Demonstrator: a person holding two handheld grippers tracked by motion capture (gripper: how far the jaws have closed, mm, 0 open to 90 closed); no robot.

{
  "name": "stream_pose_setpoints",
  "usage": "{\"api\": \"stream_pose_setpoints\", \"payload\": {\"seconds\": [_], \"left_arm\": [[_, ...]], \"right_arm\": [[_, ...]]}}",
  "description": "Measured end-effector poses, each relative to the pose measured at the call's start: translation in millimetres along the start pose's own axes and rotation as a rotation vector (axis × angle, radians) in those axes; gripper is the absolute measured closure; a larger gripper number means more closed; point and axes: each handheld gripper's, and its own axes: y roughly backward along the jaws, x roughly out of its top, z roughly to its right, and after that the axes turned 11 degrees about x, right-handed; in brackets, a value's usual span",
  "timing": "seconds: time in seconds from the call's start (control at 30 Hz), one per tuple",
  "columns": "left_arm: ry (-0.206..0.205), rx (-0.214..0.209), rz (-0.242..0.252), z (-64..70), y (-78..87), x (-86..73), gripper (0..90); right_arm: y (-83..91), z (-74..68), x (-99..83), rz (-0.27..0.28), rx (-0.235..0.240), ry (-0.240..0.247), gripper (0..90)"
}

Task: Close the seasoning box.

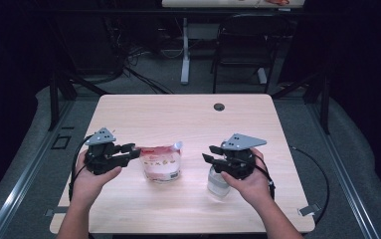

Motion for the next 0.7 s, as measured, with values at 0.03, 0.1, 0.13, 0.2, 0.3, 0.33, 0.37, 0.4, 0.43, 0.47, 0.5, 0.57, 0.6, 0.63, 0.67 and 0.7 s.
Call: {"api": "stream_pose_setpoints", "payload": {"seconds": [0.03,0.1,0.13,0.2,0.3,0.33,0.37,0.4,0.43,0.47,0.5,0.57,0.6,0.63,0.67,0.7], "left_arm": [[0.002,-0.005,-0.001,0.0,-0.4,-0.2,66.1],[0.006,-0.011,-0.008,0.6,-1.5,-1.1,66.2],[0.008,-0.01,-0.008,1.2,-1.6,-1.8,65.8],[0.005,-0.009,-0.009,1.8,-2.1,-2.5,65.9],[0.002,-0.007,-0.016,3.0,-3.0,-3.5,66.4],[-0.002,-0.005,-0.016,3.6,-3.4,-4.0,66.5],[-0.002,-0.005,-0.015,4.0,-3.5,-4.3,66.6],[-0.002,-0.005,-0.014,4.3,-3.7,-4.8,66.7],[-0.002,-0.005,-0.014,4.3,-3.7,-4.8,66.9],[-0.001,-0.003,-0.013,4.6,-3.8,-5.3,66.9],[-0.001,-0.002,-0.015,4.0,-3.4,-6.1,67.0],[0.002,-0.004,-0.013,3.1,-2.9,-7.0,67.1],[0.007,-0.006,-0.012,2.6,-2.7,-7.4,67.6],[0.007,-0.006,-0.012,2.6,-2.7,-7.4,67.8],[0.008,-0.008,-0.011,2.0,-2.4,-7.7,68.7],[0.008,-0.009,-0.012,1.7,-2.1,-7.9,69.2]], "right_arm": [[-3.5,-1.4,1.4,-0.004,0.006,0.006,63.4],[-10.5,-4.0,3.4,-0.007,0.02,0.015,62.7],[-13.7,-5.1,4.3,-0.007,0.024,0.022,62.2],[-19.0,-7.6,5.8,-0.013,0.034,0.039,61.7],[-26.6,-10.5,7.4,-0.018,0.048,0.049,61.2],[-29.0,-10.6,8.1,-0.02,0.051,0.053,60.8],[-31.5,-10.1,8.7,-0.017,0.053,0.053,60.4],[-33.8,-9.0,9.3,-0.015,0.057,0.049,60.3],[-33.8,-9.0,9.3,-0.015,0.057,0.049,60.3],[-36.0,-7.5,10.0,-0.016,0.059,0.046,60.3],[-41.4,-4.1,10.9,-0.007,0.072,0.028,60.3],[-45.2,-2.0,11.2,-0.003,0.083,0.017,59.8],[-47.4,-1.1,11.2,0.0,0.089,0.011,59.3],[-49.3,-0.5,11.2,-0.002,0.095,0.008,58.6],[-51.9,0.1,11.1,-0.005,0.103,0.005,57.9],[-53.3,0.2,11.1,-0.008,0.106,0.005,57.9]]}}
